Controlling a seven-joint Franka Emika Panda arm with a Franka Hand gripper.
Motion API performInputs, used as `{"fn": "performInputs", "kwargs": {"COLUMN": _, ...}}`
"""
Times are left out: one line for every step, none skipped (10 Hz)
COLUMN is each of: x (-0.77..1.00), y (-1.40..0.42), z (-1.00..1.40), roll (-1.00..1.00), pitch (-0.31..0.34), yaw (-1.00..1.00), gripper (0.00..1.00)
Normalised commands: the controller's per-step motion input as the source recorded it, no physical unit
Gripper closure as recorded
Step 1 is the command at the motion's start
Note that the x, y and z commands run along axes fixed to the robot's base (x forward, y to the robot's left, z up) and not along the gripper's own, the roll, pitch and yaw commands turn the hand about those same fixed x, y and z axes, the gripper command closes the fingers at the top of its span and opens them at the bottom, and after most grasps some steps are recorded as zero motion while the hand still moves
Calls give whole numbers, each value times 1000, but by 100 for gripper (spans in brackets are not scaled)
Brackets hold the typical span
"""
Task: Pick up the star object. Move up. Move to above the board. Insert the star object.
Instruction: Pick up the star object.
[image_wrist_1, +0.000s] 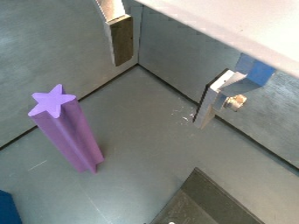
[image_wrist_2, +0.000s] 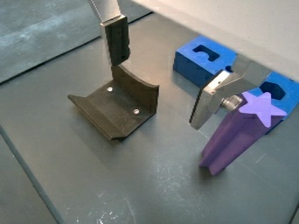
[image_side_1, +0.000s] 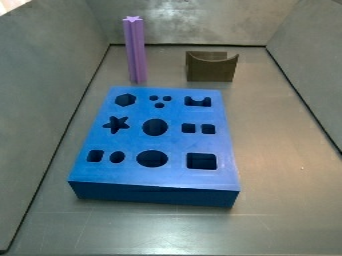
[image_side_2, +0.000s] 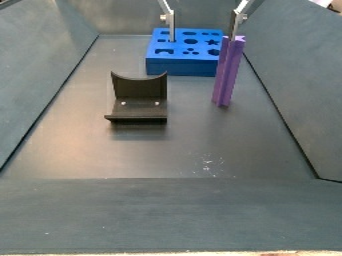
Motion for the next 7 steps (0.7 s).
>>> {"fn": "performInputs", "kwargs": {"x": -386, "y": -409, "z": 0, "roll": 16, "pitch": 0, "yaw": 3, "gripper": 0}}
{"fn": "performInputs", "kwargs": {"x": -720, "y": -731, "z": 3, "roll": 76, "pitch": 9, "yaw": -31, "gripper": 0}}
{"fn": "performInputs", "kwargs": {"x": -657, "y": -786, "z": 0, "roll": 10, "pitch": 0, "yaw": -43, "gripper": 0}}
{"fn": "performInputs", "kwargs": {"x": -594, "y": -791, "z": 0, "roll": 21, "pitch": 0, "yaw": -80, "gripper": 0}}
{"fn": "performInputs", "kwargs": {"x": -466, "y": -617, "z": -34, "roll": 69, "pitch": -44, "yaw": -94, "gripper": 0}}
{"fn": "performInputs", "kwargs": {"x": 0, "y": -214, "z": 0, "roll": 44, "pitch": 0, "yaw": 77, "gripper": 0}}
{"fn": "performInputs", "kwargs": {"x": 0, "y": -83, "z": -371, "roll": 107, "pitch": 0, "yaw": 6, "gripper": 0}}
